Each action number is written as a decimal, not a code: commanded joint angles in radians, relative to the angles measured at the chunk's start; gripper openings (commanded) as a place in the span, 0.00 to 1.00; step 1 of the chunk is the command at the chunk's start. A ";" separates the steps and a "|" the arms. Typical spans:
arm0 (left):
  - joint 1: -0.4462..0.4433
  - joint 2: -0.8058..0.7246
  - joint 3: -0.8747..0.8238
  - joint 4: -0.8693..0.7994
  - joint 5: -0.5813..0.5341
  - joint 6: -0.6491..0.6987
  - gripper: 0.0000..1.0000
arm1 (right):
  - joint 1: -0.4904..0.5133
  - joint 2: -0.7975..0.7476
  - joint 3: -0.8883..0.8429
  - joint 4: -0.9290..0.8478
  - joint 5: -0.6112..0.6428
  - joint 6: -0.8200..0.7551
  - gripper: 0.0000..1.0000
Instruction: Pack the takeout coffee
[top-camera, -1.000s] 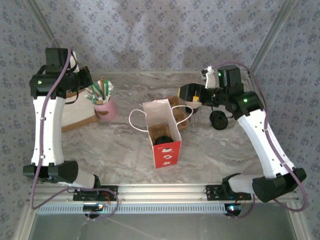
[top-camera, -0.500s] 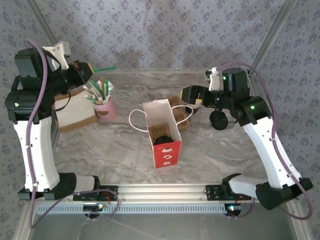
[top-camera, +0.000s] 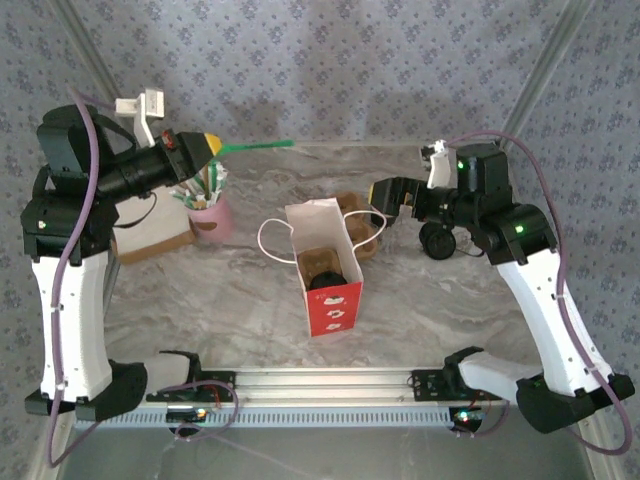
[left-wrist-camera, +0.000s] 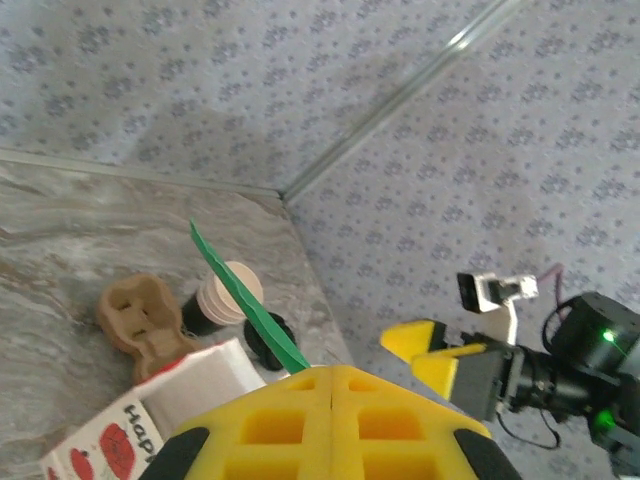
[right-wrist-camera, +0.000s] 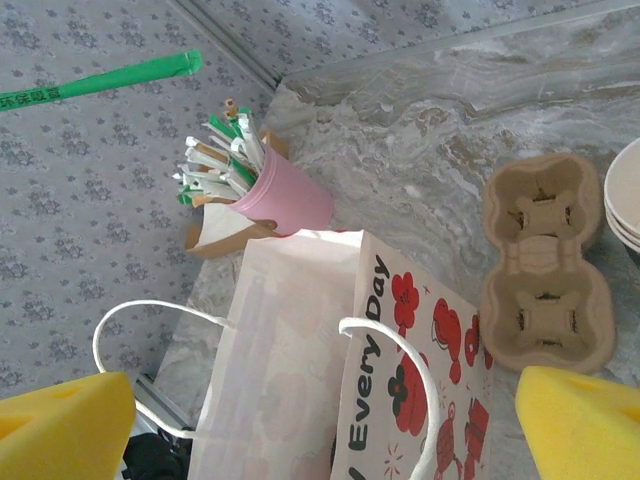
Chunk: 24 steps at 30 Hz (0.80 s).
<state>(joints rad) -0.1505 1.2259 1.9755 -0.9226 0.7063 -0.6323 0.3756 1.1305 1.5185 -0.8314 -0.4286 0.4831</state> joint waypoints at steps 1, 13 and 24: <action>-0.024 -0.043 -0.020 0.053 0.067 -0.035 0.00 | -0.002 -0.024 -0.007 -0.020 0.021 0.017 1.00; -0.213 -0.079 -0.190 0.046 0.048 -0.043 0.00 | -0.004 -0.052 -0.040 -0.024 0.028 0.022 1.00; -0.319 -0.075 -0.215 -0.080 -0.071 0.022 0.00 | -0.005 -0.062 -0.069 -0.013 0.022 0.022 1.00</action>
<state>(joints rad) -0.4652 1.1557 1.7611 -0.9581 0.6750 -0.6445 0.3744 1.0836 1.4620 -0.8421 -0.4141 0.4934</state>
